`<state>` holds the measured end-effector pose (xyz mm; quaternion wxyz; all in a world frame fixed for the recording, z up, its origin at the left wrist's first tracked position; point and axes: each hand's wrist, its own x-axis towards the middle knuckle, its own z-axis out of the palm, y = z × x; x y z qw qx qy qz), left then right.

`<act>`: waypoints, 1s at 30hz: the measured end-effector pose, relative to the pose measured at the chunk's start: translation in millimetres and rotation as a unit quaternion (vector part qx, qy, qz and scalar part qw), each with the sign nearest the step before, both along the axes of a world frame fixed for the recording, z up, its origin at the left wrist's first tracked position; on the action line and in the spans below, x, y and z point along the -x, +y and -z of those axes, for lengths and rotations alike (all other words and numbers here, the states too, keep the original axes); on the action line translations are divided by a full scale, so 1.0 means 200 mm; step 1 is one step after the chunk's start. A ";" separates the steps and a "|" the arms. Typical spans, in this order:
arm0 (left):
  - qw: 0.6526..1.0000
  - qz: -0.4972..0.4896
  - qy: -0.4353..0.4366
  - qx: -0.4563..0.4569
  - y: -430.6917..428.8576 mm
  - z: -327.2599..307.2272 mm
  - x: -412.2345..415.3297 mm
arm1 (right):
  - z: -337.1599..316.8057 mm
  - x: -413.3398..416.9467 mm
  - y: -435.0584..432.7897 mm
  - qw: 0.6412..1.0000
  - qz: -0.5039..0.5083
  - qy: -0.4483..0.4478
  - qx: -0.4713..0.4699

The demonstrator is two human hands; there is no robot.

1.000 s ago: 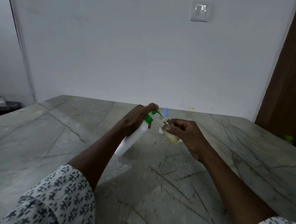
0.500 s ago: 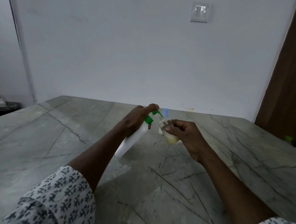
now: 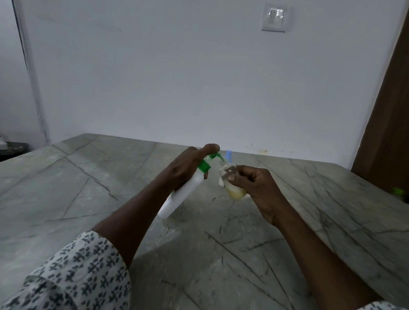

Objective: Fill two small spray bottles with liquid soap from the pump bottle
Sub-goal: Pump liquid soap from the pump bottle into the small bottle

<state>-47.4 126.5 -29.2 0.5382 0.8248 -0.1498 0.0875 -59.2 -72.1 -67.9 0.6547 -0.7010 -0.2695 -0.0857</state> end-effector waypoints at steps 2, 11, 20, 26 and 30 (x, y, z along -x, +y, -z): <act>1.000 -0.002 0.009 0.008 0.00 0.00 0.00 | 0.00 0.00 0.00 1.000 -0.001 0.000 0.002; 1.000 -0.007 -0.002 0.008 0.00 0.01 0.00 | 0.01 0.00 0.01 1.000 0.012 0.003 0.005; 1.000 -0.009 0.010 0.019 -0.01 0.00 0.01 | 0.01 -0.01 0.01 1.000 0.010 -0.001 0.005; 1.000 -0.014 0.002 0.019 0.00 0.00 0.01 | 0.02 0.00 0.02 1.000 0.013 0.003 0.004; 1.000 -0.014 -0.008 0.002 0.00 0.01 0.00 | 0.01 -0.01 0.01 1.000 0.023 0.000 -0.001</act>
